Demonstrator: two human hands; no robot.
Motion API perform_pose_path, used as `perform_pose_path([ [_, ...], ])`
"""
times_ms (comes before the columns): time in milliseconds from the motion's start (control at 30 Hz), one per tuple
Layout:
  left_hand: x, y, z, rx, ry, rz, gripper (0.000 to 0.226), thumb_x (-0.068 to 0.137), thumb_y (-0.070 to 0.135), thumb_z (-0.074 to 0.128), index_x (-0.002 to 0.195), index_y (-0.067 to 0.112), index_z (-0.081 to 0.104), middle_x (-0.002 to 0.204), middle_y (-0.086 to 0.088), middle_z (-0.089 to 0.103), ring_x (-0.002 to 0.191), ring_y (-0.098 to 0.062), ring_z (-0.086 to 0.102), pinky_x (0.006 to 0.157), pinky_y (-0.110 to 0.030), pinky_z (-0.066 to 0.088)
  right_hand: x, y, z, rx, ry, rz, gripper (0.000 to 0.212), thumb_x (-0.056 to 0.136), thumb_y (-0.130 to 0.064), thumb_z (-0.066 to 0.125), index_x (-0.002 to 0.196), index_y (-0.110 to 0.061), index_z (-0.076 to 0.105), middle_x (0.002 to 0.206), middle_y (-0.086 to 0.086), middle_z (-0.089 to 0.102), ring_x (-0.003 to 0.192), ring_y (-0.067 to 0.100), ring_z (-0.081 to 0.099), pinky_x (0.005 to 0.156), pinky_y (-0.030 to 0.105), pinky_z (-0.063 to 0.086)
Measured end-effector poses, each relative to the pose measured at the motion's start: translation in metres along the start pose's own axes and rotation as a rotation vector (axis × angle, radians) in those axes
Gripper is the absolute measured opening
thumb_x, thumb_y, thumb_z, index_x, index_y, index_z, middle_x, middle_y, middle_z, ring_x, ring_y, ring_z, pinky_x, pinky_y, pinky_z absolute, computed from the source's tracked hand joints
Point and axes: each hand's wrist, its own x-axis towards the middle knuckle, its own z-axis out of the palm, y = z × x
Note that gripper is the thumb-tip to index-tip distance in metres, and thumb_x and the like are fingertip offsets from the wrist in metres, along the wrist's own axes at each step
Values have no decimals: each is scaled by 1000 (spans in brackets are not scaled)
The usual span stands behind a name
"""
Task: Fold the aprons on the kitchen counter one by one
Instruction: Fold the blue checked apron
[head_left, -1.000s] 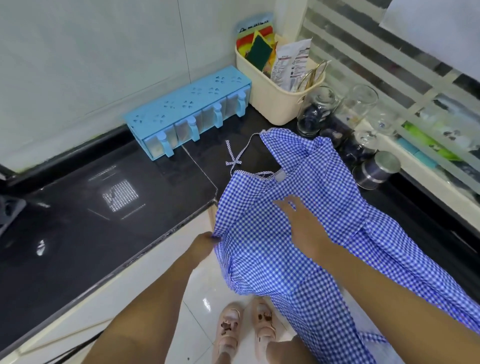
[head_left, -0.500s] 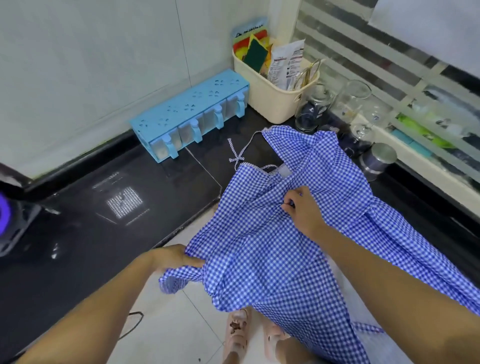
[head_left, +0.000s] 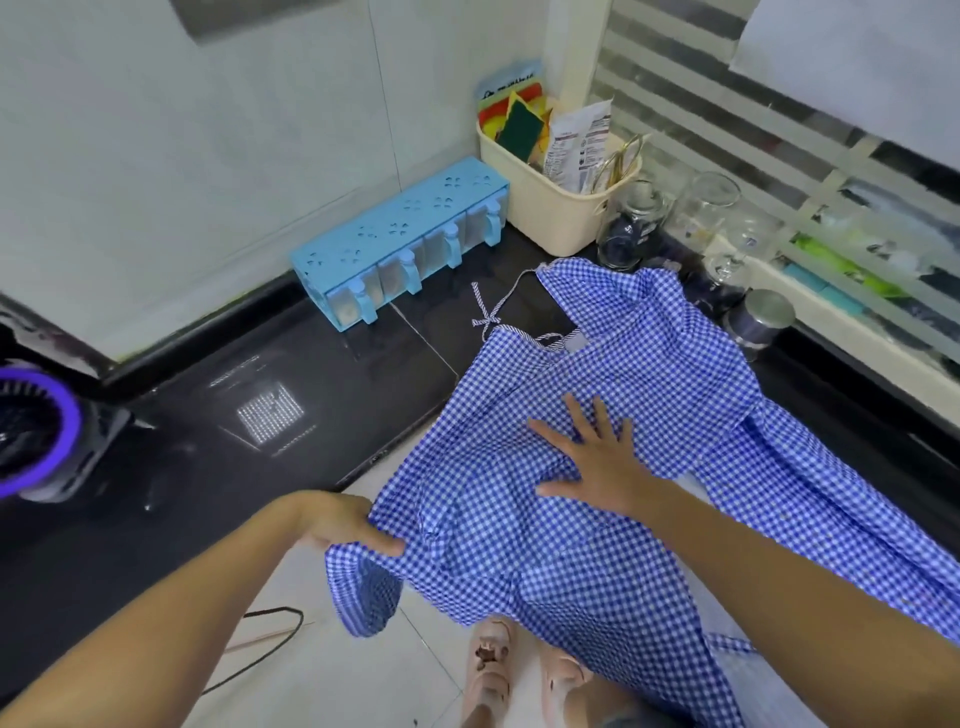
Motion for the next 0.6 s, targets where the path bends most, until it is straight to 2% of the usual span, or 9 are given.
perform_pose_path([
  [67, -6, -5, -2, 68, -38, -24, 49, 76, 28, 77, 120, 19, 57, 117, 13, 66, 113, -7, 60, 95, -22, 47, 4, 10, -7, 3, -8, 15, 93, 43, -100, -9, 126, -63, -29, 150, -3, -37, 140, 40, -25, 107, 68, -6],
  [133, -11, -7, -3, 8, -46, -49, 32, 89, 10, 64, 121, 12, 57, 115, 9, 67, 115, -11, 60, 96, -23, 47, 6, 19, -18, 17, -43, 42, 98, 41, -100, -9, 130, -62, -25, 155, -3, -30, 142, 40, -22, 107, 68, -4],
  [200, -20, -3, -1, -80, -88, -46, 27, 95, 7, 55, 121, 8, 57, 119, 3, 67, 119, -17, 58, 99, -27, 46, 8, 28, -28, 10, -83, 100, 93, 59, -95, 10, 139, -56, -18, 156, -1, -27, 142, 42, -20, 108, 69, -1],
  [300, -36, 14, 7, -173, -159, -1, 25, 96, 10, 52, 118, 7, 62, 120, -2, 67, 113, -16, 62, 96, -27, 47, 9, 31, -42, -18, -104, 192, 91, 81, -75, 39, 147, -43, -15, 157, 7, -25, 141, 44, -18, 109, 68, 1],
  [400, -48, 35, 14, -269, -189, 76, 29, 76, 20, 75, 103, 6, 75, 114, -8, 70, 104, -18, 67, 91, -29, 50, 7, 13, -55, -60, -41, 260, 95, 88, -54, 57, 151, -32, -11, 157, 12, -21, 144, 44, -7, 112, 62, 8],
  [467, -48, 47, 18, -330, -198, 108, 48, 63, 26, 88, 103, 2, 74, 113, -13, 70, 101, -21, 68, 88, -32, 52, 2, -12, -57, -25, 124, 155, 79, 91, -19, 61, 152, -24, 12, 158, 13, 5, 137, 36, 27, 109, 46, 30],
  [500, -46, 52, 21, -363, -187, 124, 50, 63, 27, 88, 103, 0, 73, 111, -14, 70, 99, -23, 69, 86, -33, 53, -3, -25, -55, 80, 198, 49, 67, 89, -4, 58, 147, -19, 28, 151, 11, 23, 125, 30, 44, 100, 39, 40],
  [533, -43, 59, 25, -395, -171, 149, 45, 69, 28, 83, 102, 0, 73, 110, -15, 70, 97, -24, 69, 85, -34, 54, -10, -37, -52, 208, 237, -58, 57, 87, 4, 54, 138, -16, 40, 141, 8, 38, 112, 25, 53, 93, 34, 46],
  [600, -37, 72, 36, -476, -121, 206, 36, 86, 30, 59, 102, 1, 73, 114, -16, 68, 99, -26, 68, 88, -36, 52, -30, -56, -49, 433, 296, -181, 38, 89, 5, 50, 123, -12, 53, 122, 1, 54, 102, 15, 58, 90, 22, 47],
])
